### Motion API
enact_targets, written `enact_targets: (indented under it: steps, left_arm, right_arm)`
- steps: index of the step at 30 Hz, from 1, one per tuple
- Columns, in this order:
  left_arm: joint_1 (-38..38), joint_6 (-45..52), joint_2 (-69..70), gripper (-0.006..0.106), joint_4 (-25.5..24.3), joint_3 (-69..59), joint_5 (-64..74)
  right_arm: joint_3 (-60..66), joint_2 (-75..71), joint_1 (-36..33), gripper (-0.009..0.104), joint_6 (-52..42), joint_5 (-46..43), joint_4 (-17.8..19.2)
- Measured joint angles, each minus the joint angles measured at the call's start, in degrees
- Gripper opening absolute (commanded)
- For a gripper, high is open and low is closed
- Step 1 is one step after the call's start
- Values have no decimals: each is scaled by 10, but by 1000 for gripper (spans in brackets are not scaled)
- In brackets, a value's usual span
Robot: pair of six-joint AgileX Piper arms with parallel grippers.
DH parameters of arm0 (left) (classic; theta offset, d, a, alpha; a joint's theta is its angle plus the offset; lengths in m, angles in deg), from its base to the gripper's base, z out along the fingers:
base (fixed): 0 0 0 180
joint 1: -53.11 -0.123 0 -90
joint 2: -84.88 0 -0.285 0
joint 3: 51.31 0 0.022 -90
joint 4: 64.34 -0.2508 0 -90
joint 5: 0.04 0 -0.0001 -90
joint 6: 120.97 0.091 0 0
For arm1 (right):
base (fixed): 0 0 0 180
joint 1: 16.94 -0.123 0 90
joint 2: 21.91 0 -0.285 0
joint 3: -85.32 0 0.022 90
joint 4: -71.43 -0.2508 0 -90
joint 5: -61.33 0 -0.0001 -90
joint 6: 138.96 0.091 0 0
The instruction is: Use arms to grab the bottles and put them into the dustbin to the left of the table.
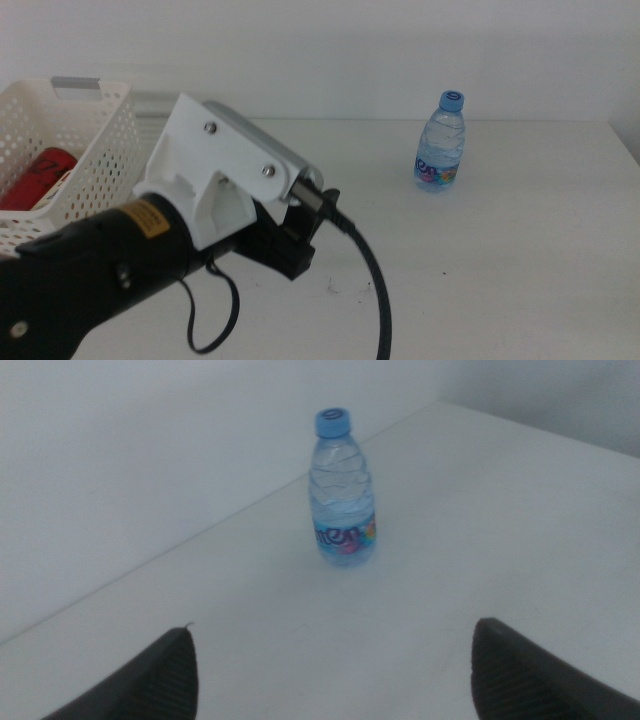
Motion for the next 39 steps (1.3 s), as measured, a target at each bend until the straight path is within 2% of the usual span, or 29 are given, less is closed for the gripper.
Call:
enact_targets:
  steps: [16, 19, 25, 31, 39]
  left_arm:
    - [6, 0, 43, 94, 6, -6, 25]
    - [-23, 0, 61, 94, -2, 20, 125]
    - [-139, -42, 116, 94, -93, 118, 403]
    - [-205, -53, 143, 94, -139, 185, 531]
    - [-207, -71, 146, 94, -130, 228, 573]
  right_arm:
    - [0, 0, 0, 87, 0, 0, 0]
    - [0, 0, 0, 87, 0, 0, 0]
    - [0, 0, 0, 87, 0, 0, 0]
    - [0, 0, 0, 87, 0, 0, 0]
    - [0, 0, 0, 87, 0, 0, 0]
